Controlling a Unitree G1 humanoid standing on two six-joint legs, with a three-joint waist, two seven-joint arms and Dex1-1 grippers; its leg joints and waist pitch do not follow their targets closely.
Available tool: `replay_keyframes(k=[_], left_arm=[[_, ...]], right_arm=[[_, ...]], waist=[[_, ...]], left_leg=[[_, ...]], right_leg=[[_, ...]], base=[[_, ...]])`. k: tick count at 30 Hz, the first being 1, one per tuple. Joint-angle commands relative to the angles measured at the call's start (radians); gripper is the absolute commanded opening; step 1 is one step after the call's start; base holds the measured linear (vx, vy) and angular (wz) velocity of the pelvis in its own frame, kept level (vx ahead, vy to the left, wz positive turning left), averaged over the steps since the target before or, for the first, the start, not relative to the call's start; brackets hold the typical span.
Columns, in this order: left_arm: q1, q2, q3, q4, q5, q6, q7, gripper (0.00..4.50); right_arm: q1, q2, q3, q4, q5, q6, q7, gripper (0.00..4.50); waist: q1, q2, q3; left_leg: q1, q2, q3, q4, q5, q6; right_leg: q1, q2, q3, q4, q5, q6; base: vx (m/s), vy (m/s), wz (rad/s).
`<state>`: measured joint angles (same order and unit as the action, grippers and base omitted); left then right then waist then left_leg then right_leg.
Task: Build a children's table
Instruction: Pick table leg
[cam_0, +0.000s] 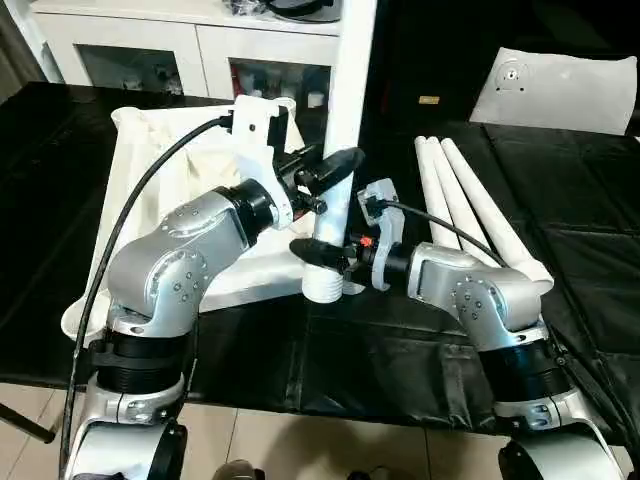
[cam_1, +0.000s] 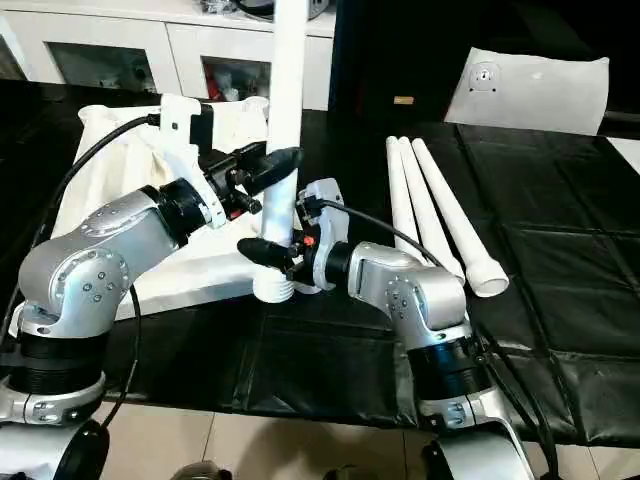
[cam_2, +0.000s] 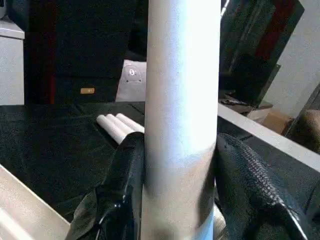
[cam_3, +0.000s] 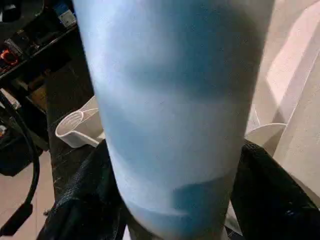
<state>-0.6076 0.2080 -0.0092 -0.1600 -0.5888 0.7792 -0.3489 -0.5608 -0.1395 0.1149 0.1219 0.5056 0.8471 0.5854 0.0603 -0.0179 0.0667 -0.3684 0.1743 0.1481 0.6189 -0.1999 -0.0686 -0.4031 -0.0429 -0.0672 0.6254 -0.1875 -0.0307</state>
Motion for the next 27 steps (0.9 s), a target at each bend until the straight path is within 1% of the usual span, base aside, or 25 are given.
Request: replay_keyframes(k=[1,2,4,5,6,12,14,15,16,17,18,19,20,21,22,23,24,25,26,27], left_arm=[[-0.023,0.007,-0.014,-0.02,0.016,-0.006,-0.018,1.78],[-0.022,0.01,-0.018,-0.022,0.019,-0.006,-0.021,1.78],[-0.021,0.006,-0.018,-0.025,0.016,-0.005,-0.019,1.78],[-0.021,0.004,-0.017,-0.026,0.015,-0.004,-0.018,1.78],[-0.022,0.003,-0.018,-0.029,0.013,-0.003,-0.019,1.78],[-0.022,-0.004,-0.014,-0.03,0.007,-0.001,-0.018,1.78],[-0.022,-0.006,-0.012,-0.03,0.007,0.001,-0.019,1.78],[-0.025,0.001,-0.018,-0.031,0.019,0.001,-0.018,1.78],[-0.027,0.006,-0.022,-0.031,0.028,0.001,-0.016,1.78],[-0.029,0.007,-0.021,-0.031,0.031,0.004,-0.013,1.78],[-0.031,0.007,-0.02,-0.03,0.032,0.007,-0.01,1.78],[-0.031,0.006,-0.018,-0.031,0.03,0.008,-0.01,2.13],[-0.036,0.006,-0.009,-0.034,0.013,0.012,-0.023,2.34],[-0.038,0.009,-0.007,-0.037,0.006,0.013,-0.032,2.48],[-0.04,0.01,-0.004,-0.039,0.004,0.015,-0.031,2.48],[-0.041,0.008,-0.001,-0.038,0.002,0.017,-0.029,2.48],[-0.042,0.006,0.002,-0.038,-0.001,0.019,-0.026,2.48],[-0.045,-0.004,0.016,-0.042,-0.022,0.03,-0.025,2.48],[-0.046,-0.01,0.024,-0.045,-0.037,0.038,-0.025,2.48],[-0.046,-0.014,0.029,-0.047,-0.046,0.042,-0.025,2.48]], right_arm=[[-0.007,-0.002,-0.018,0.0,0.002,-0.001,-0.004,2.65],[-0.006,0.0,-0.021,0.001,0.005,-0.002,-0.004,2.56],[-0.004,0.0,-0.019,0.006,0.002,-0.007,-0.001,2.52],[-0.004,0.0,-0.018,0.007,0.0,-0.008,0.0,2.21],[-0.001,0.001,-0.017,0.005,0.002,-0.007,0.003,2.11],[0.006,0.004,-0.013,0.001,0.003,-0.005,0.009,1.96],[0.013,0.005,-0.008,0.003,-0.005,-0.017,0.01,1.93],[0.015,0.005,-0.007,0.005,-0.017,-0.033,0.002,1.93],[0.017,0.005,-0.006,0.007,-0.026,-0.044,-0.005,1.93],[0.02,-0.001,0.005,0.004,-0.047,-0.067,-0.009,1.93],[0.022,-0.006,0.013,0.002,-0.062,-0.082,-0.012,1.93],[0.023,-0.005,0.013,0.001,-0.066,-0.085,-0.018,1.93],[0.036,-0.005,0.031,-0.01,-0.115,-0.149,-0.049,1.93],[0.043,-0.007,0.045,-0.015,-0.142,-0.188,-0.059,1.93],[0.044,-0.008,0.052,-0.017,-0.152,-0.194,-0.064,1.93],[0.043,-0.008,0.049,-0.015,-0.146,-0.177,-0.066,1.92],[0.04,-0.007,0.046,-0.012,-0.138,-0.153,-0.067,1.91],[0.027,-0.004,0.023,0.004,-0.094,-0.09,-0.049,1.91],[0.022,0.0,0.007,0.012,-0.073,-0.087,-0.03,1.91],[0.021,0.003,-0.002,0.014,-0.062,-0.087,-0.022,1.91]], waist=[[0.001,0.002,-0.07],[0.0,0.001,-0.07],[0.001,0.003,-0.07],[0.001,0.002,-0.07],[0.001,0.002,-0.071],[0.001,0.003,-0.069],[0.001,0.003,-0.07],[0.002,0.006,-0.07],[0.001,0.005,-0.071],[0.002,0.007,-0.07],[0.0,0.005,-0.07],[0.0,0.005,-0.07],[0.0,0.009,-0.07],[0.001,0.011,-0.069],[0.001,0.013,-0.07],[-0.001,0.011,-0.069],[-0.002,0.011,-0.069],[-0.001,0.017,-0.069],[-0.004,0.018,-0.07],[-0.003,0.016,-0.07]], left_leg=[[0.001,0.043,-0.006,-0.073,-0.111,-0.022],[0.001,0.043,-0.006,-0.073,-0.108,-0.021],[0.002,0.044,-0.006,-0.073,-0.109,-0.021],[0.001,0.044,-0.006,-0.073,-0.107,-0.022],[0.001,0.044,-0.006,-0.073,-0.107,-0.022],[0.002,0.044,-0.006,-0.074,-0.117,-0.023],[0.002,0.045,-0.006,-0.074,-0.116,-0.023],[0.001,0.044,-0.007,-0.074,-0.112,-0.023],[0.001,0.045,-0.006,-0.073,-0.112,-0.023],[0.001,0.044,-0.007,-0.074,-0.113,-0.025],[0.001,0.044,-0.006,-0.074,-0.115,-0.027],[0.002,0.045,-0.007,-0.074,-0.118,-0.027],[0.002,0.044,-0.006,-0.074,-0.124,-0.028],[0.001,0.045,-0.007,-0.074,-0.128,-0.034],[0.002,0.044,-0.007,-0.074,-0.131,-0.037],[0.002,0.043,-0.008,-0.075,-0.136,-0.037],[0.003,0.043,-0.008,-0.076,-0.139,-0.033],[0.004,0.043,-0.009,-0.075,-0.141,-0.032],[0.004,0.043,-0.009,-0.074,-0.146,-0.03],[0.002,0.042,-0.009,-0.074,-0.147,-0.026]], right_leg=[[0.062,-0.09,0.058,-0.084,-0.254,-0.123],[0.061,-0.089,0.059,-0.085,-0.25,-0.122],[0.06,-0.09,0.059,-0.083,-0.247,-0.125],[0.062,-0.09,0.059,-0.084,-0.244,-0.127],[0.062,-0.09,0.059,-0.083,-0.243,-0.128],[0.061,-0.09,0.058,-0.086,-0.264,-0.123],[0.061,-0.09,0.058,-0.085,-0.255,-0.125],[0.062,-0.091,0.059,-0.084,-0.248,-0.127],[0.061,-0.091,0.059,-0.085,-0.246,-0.127],[0.061,-0.091,0.058,-0.084,-0.246,-0.127],[0.06,-0.09,0.058,-0.084,-0.244,-0.128],[0.061,-0.09,0.058,-0.085,-0.247,-0.128],[0.06,-0.09,0.059,-0.086,-0.25,-0.129],[0.059,-0.092,0.058,-0.087,-0.258,-0.125],[0.058,-0.092,0.058,-0.086,-0.26,-0.124],[0.06,-0.089,0.058,-0.085,-0.258,-0.125],[0.061,-0.088,0.059,-0.085,-0.251,-0.13],[0.06,-0.087,0.058,-0.084,-0.247,-0.133],[0.062,-0.086,0.058,-0.084,-0.234,-0.139],[0.063,-0.087,0.058,-0.084,-0.229,-0.144]], base=[[0.0,0.0,0.0],[0.0,0.0,0.0],[0.0,0.0,0.0],[0.0,0.0,0.0],[0.0,0.0,0.0],[0.0,0.0,0.0],[0.0,0.0,0.0],[0.0,0.0,0.0],[0.0,0.0,0.0],[0.0,0.0,0.0],[0.0,0.0,0.0],[0.0,0.0,0.0],[0.0,0.0,0.0],[0.0,0.0,0.0],[0.0,0.0,0.0],[0.0,0.0,0.0],[0.0,0.0,0.0],[0.0,0.0,0.0],[0.0,0.0,0.0],[0.0,0.0,0.0]])
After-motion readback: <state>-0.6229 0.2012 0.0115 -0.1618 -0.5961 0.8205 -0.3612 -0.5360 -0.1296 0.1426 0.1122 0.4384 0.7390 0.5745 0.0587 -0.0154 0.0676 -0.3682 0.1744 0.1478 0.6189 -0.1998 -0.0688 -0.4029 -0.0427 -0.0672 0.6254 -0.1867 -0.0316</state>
